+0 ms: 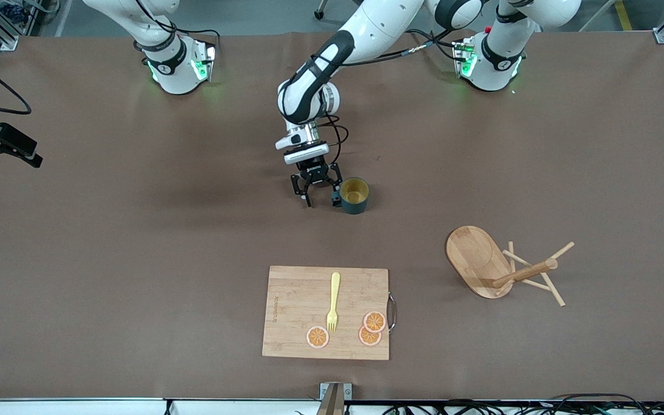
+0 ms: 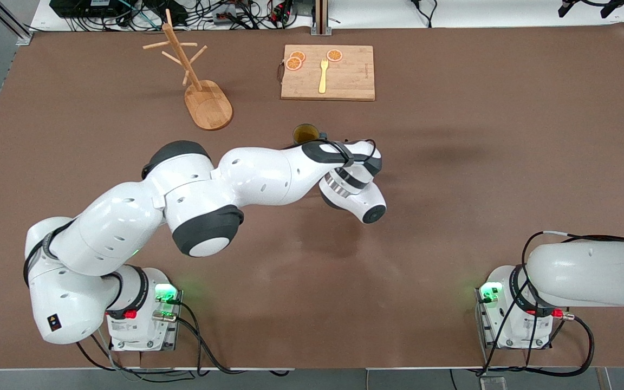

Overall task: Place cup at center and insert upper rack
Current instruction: 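Close the left gripper on the mug handle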

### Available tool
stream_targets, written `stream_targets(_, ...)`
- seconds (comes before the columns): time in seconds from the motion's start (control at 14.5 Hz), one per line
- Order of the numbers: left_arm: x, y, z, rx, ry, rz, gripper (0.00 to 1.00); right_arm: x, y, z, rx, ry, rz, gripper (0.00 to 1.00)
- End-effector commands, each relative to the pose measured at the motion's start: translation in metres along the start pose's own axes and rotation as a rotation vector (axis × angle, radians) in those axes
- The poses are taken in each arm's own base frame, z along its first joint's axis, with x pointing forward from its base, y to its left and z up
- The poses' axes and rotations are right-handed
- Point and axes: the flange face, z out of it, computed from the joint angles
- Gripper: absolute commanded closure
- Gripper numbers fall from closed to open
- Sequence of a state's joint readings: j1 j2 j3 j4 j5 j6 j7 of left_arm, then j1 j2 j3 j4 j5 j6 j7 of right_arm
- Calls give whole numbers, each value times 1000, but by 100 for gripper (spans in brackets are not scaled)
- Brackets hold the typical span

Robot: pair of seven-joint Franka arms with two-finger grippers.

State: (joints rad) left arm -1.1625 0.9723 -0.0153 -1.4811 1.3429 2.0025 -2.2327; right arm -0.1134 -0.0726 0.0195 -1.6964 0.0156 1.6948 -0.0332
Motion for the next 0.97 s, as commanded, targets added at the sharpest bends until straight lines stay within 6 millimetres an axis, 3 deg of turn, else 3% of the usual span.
stream_targets(0.0,4,5,8,-19,1,4,19,-8,0,-4,-15,5,-13,0)
stream_targets(0.28,5,5,9,-23,-5,1,30,-8,1,-4,-15,5,-12,0)
stream_targets(0.62,6,5,10,-21,-6,-10,53,-8,1,-4,-15,7,-10,0)
stream_targets(0.9,10,5,11,-20,-6,-20,63,-8,1,-4,-15,7,-10,0)
